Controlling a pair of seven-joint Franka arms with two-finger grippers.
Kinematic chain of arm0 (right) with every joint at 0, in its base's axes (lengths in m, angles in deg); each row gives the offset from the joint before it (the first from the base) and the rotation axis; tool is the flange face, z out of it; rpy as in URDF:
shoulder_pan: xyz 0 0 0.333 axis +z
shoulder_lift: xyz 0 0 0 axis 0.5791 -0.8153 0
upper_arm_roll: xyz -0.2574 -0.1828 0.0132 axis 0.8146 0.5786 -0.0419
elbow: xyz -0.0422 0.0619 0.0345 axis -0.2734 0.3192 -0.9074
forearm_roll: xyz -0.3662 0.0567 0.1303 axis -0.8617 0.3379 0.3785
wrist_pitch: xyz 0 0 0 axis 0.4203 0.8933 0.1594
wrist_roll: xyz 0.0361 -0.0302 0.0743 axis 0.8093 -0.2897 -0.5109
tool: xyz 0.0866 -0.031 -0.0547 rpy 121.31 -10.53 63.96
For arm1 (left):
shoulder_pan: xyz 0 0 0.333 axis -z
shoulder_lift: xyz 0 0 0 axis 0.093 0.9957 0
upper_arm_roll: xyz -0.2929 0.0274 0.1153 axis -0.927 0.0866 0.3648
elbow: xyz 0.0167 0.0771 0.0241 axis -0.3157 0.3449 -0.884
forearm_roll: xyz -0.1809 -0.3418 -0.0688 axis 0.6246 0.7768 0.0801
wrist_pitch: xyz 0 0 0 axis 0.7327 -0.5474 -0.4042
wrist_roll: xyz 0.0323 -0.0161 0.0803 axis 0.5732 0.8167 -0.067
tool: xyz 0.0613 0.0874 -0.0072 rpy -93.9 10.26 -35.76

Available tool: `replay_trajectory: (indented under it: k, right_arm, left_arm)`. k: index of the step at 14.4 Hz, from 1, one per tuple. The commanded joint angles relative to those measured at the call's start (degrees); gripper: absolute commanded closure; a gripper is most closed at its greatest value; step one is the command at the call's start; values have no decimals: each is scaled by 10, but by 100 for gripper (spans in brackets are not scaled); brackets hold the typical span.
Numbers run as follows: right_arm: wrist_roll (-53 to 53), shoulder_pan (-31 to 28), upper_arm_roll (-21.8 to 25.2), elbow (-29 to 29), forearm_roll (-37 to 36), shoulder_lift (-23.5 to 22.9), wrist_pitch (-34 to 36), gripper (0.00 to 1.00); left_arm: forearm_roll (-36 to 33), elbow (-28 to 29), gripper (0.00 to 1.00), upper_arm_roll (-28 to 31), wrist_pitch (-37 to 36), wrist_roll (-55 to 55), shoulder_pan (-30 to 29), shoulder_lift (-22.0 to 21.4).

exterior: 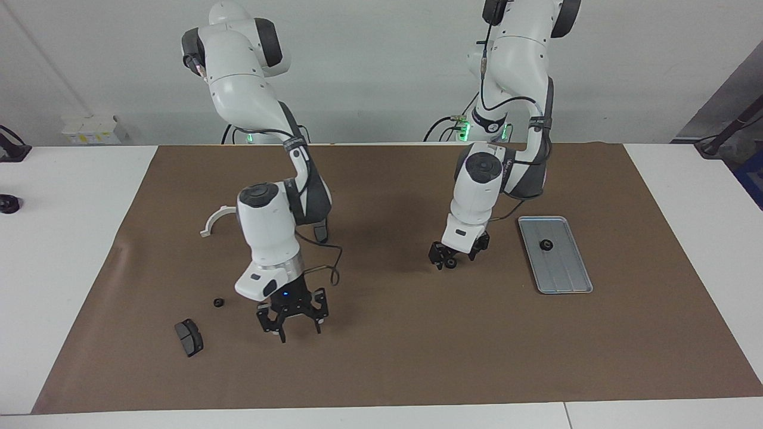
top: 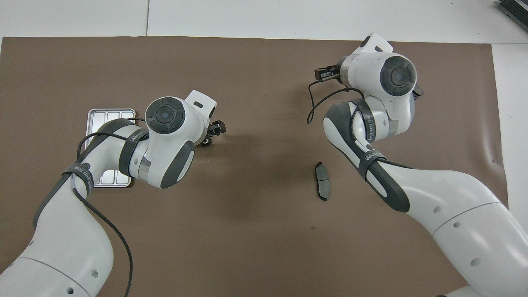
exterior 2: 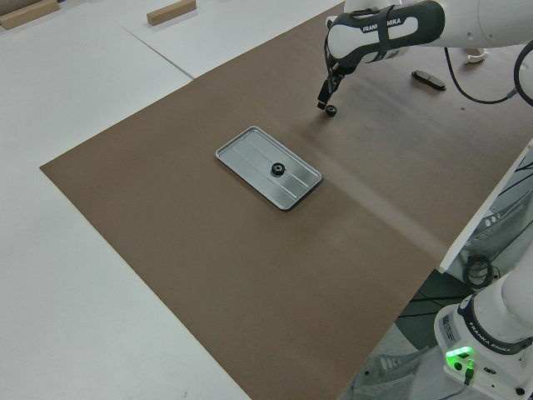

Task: Pick bearing gear from pile to tray
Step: 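Grasp the center gear with the left gripper while the right gripper withdraws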

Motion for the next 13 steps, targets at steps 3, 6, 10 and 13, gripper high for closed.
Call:
replay_trajectory:
  k: [3, 6, 10, 13]
  right_arm:
    - [-98, -84, -11, 89, -5, 59, 50, 26]
    - [-108, -102, -11, 116, -5, 70, 60, 27]
    - [-106, -107, -10, 130, -4, 77, 74, 32]
    - [-107, -120, -10, 146, -5, 82, 74, 35]
  left_arm:
    - [-13, 37, 20, 8, 10, -67, 15, -19]
    - [-13, 40, 24, 8, 9, -72, 18, -21]
    - [-13, 42, 72, 8, 22, -69, 16, -20]
    - [-13, 40, 100, 8, 35, -62, 11, -19]
